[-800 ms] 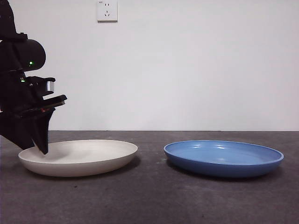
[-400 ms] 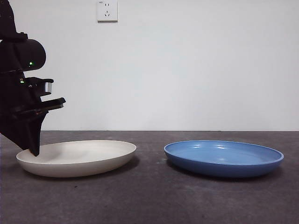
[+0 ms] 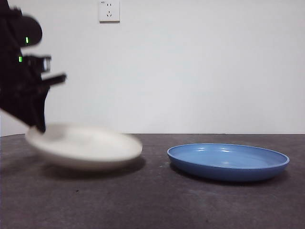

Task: Pick up the white plate, put it on the blue plate, put it on desk

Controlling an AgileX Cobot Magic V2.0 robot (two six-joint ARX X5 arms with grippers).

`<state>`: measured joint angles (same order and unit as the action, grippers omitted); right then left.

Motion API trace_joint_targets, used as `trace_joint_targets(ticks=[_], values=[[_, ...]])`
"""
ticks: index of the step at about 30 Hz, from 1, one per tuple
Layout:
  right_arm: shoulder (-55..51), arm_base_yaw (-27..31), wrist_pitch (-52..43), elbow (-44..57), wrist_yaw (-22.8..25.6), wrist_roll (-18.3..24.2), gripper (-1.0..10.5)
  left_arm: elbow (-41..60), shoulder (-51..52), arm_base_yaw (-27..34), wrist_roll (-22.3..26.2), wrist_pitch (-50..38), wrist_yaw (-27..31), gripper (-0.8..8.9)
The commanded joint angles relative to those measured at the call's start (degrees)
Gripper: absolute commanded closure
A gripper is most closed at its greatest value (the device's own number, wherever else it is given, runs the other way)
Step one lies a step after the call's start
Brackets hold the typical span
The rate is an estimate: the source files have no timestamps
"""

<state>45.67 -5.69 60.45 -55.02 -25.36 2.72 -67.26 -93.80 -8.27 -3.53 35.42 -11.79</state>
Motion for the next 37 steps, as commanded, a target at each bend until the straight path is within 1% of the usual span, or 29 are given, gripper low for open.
trace_joint_targets(ticks=[1,5,8,12,16,24,28,33,37], values=[[0.31,-0.24,-0.70,-1.03,-0.15,-0.39,4.9,-1.90,1.99,-0.15,-2.32,-0.22,-2.05,8.04],[0.31,-0.22,-0.72,-1.03,-0.15,-0.63,4.9,-3.17,5.20,-1.57,-5.03,-0.22,-4.96,8.04],[0.28,-0.22,-0.85,-1.03,-0.15,-1.05,4.9,-4.57,6.03,-3.80,-6.86,-0.37,-5.22,8.04],[0.17,-0.22,-1.31,-1.03,-0.09,-2.34,4.9,-6.21,5.46,-8.66,-8.22,-1.92,-5.18,8.04],[0.17,-0.22,-1.73,-1.44,-0.07,-3.26,4.9,-8.13,3.15,-13.25,-10.60,-4.31,-4.74,8.03],[-0.79,-0.22,-0.92,-5.70,0.35,-4.26,4.9,-15.10,-6.78,-19.89,-12.66,-5.09,-4.26,8.03],[-1.75,-0.22,0.66,-8.87,0.57,-4.26,4.9,-19.54,-12.50,-22.36,-13.60,-5.05,-4.04,8.03],[-2.45,-0.22,2.29,-11.76,2.95,-4.26,4.9,-24.90,-18.99,-24.87,-13.88,-3.98,-3.15,8.03],[-2.47,-0.22,3.61,-12.83,2.97,-4.22,4.9,-28.48,-23.65,-26.58,-13.75,-2.34,-2.75,8.03]])
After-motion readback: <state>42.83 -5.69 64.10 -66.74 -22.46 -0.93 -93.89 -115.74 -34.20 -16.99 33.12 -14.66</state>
